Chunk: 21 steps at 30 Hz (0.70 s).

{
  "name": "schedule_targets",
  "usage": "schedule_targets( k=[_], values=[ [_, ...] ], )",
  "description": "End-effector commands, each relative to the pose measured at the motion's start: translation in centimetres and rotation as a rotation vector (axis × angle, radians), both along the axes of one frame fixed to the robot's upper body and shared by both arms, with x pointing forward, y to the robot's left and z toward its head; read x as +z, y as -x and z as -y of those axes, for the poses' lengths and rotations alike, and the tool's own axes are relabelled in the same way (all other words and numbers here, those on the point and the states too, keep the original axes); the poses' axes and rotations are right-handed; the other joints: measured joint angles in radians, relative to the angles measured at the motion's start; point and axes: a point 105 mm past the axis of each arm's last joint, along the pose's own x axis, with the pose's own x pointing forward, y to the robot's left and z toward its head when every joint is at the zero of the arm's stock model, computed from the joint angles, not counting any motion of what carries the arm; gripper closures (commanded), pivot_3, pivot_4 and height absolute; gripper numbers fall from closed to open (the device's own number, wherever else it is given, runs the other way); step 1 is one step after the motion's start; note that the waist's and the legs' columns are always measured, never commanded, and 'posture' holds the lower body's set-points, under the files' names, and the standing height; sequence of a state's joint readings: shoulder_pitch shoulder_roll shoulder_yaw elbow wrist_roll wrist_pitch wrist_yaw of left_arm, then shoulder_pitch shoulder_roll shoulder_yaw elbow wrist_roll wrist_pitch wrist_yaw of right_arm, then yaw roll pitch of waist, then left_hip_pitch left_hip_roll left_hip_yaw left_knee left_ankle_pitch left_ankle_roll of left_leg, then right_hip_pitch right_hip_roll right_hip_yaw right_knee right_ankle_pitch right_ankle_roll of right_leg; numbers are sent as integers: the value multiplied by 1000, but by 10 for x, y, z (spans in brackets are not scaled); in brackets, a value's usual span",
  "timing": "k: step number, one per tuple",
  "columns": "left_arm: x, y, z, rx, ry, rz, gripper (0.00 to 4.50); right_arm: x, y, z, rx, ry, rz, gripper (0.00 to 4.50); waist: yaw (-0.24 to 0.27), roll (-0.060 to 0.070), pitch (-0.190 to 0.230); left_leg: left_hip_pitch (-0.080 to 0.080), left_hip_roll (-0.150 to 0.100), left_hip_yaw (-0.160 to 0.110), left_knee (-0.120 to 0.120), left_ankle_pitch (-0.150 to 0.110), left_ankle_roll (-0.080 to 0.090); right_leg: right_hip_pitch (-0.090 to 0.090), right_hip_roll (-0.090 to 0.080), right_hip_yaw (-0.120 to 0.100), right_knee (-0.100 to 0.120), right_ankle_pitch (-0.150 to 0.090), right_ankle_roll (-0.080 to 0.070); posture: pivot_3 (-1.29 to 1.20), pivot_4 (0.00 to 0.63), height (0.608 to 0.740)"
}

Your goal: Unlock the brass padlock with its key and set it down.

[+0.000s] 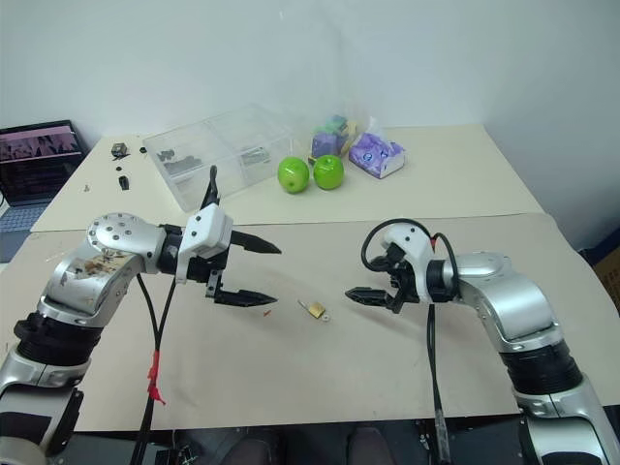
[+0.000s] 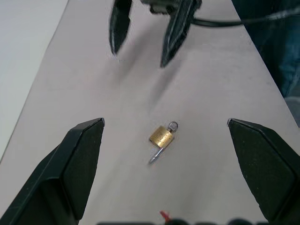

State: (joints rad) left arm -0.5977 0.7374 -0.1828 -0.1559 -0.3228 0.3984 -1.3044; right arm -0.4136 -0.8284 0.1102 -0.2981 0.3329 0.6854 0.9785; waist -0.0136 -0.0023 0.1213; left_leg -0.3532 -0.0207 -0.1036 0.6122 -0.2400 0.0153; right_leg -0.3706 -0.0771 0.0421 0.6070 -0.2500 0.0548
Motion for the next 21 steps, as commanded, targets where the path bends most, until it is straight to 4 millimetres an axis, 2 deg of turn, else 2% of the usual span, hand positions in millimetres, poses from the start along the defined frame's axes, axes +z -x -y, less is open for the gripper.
schedule_targets(
  k=[1, 7, 11, 18, 21],
  values=[
    [-9, -8, -9, 25, -49, 89, 0, 8, 17, -1, 131, 93, 166, 45, 4, 0, 0, 0, 0, 0, 0, 0, 0, 0, 0, 0, -1, 0, 0, 0, 150, 740],
    [-20, -9, -14, 95, -22, 57, 0, 6, 28, 2, 104, 18, 177, 45, -2, -1, 0, 0, 0, 1, 1, 0, 0, 1, 0, 1, -3, 0, 0, 0, 150, 740],
    [-19, -16, -18, 172, -8, 151, 0, 13, 24, 6, 30, -44, 232, 45, -3, -1, 0, 1, 1, 2, 0, 0, 0, 1, 0, 1, -2, 0, 0, 0, 150, 740],
    [-5, -26, -21, 265, 105, 99, 0, 15, 22, 18, -49, -108, 231, 45, 3, -1, 0, 0, 0, 2, 1, 0, 0, 2, -1, 1, -3, 0, 0, 0, 150, 740],
    [-4, -23, -17, 250, 114, 102, 0, 10, 23, 19, -47, -103, 223, 45, 2, -1, 0, 0, 0, 2, 1, 0, 0, 2, 0, 1, -2, 0, 0, 0, 150, 740]
  ],
)
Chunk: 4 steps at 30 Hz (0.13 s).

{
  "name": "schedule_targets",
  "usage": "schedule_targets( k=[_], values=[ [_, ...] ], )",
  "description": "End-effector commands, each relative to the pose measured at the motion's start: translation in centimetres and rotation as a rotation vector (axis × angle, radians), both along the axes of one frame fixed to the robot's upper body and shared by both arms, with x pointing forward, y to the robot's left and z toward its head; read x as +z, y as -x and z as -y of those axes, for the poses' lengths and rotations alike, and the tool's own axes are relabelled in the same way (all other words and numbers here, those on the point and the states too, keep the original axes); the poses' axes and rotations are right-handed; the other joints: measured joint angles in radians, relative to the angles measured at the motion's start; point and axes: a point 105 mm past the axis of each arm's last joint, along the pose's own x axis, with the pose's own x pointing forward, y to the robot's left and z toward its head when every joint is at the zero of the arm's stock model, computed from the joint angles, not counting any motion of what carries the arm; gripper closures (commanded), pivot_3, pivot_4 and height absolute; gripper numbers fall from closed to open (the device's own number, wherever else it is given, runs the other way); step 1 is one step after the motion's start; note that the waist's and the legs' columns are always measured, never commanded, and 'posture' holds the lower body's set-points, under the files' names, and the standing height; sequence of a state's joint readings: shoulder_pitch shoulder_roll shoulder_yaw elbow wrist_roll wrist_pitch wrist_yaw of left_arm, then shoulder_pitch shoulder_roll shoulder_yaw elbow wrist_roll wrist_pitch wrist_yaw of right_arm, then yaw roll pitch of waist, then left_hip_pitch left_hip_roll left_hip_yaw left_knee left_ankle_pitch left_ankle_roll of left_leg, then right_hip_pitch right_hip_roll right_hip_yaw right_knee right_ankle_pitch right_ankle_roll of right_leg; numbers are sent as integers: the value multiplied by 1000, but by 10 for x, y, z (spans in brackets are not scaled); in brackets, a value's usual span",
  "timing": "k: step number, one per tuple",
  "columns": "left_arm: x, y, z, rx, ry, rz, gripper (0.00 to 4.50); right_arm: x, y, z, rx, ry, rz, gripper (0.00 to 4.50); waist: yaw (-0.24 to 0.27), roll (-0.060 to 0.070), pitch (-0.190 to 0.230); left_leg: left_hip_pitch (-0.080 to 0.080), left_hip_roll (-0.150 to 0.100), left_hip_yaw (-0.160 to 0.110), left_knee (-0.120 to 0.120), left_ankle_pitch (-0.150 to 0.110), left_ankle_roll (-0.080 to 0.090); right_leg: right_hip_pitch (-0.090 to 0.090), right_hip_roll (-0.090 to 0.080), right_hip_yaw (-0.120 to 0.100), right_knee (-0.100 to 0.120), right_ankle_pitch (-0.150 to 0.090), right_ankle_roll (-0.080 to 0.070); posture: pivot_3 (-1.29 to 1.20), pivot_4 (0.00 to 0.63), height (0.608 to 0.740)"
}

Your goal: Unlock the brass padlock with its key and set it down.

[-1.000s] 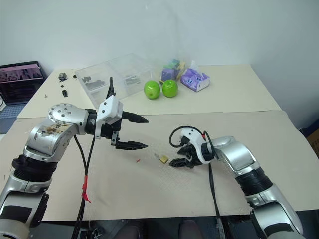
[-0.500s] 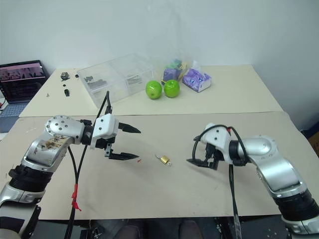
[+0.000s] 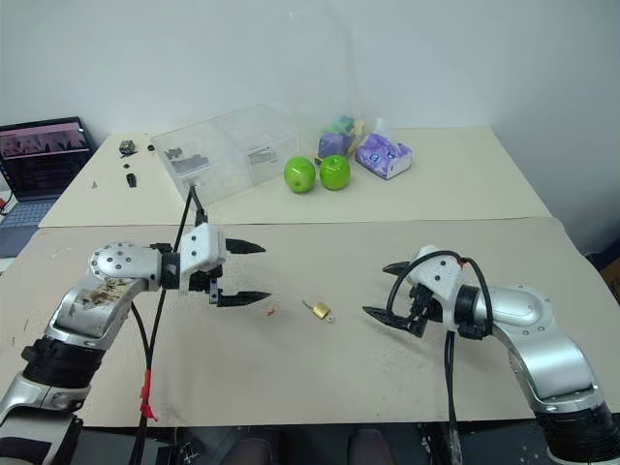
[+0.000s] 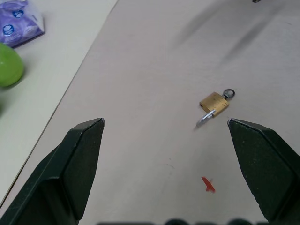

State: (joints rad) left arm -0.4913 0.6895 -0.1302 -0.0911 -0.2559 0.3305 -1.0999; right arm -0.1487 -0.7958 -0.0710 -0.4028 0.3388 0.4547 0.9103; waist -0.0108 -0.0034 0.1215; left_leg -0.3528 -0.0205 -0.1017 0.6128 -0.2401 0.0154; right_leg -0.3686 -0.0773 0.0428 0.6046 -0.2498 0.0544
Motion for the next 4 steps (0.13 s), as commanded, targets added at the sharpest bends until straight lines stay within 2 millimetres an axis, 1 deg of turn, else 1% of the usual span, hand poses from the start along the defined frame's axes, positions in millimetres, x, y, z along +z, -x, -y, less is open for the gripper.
schedule_targets(
  k=[1, 4],
  values=[
    [16, 2, 2, -7, 22, 56, 0, 8, 0, 2, 1, -18, 47, 45, -2, 0, 0, 0, 0, 0, 0, 0, 0, 0, 0, 0, 0, 0, 0, 0, 150, 740],
    [14, 5, 0, -10, 43, -15, 0, 7, -3, 4, -22, -14, 57, 45, -4, 0, 0, 0, 0, 0, 0, 0, 0, 0, 0, 0, 0, 0, 0, 0, 150, 740]
  ],
)
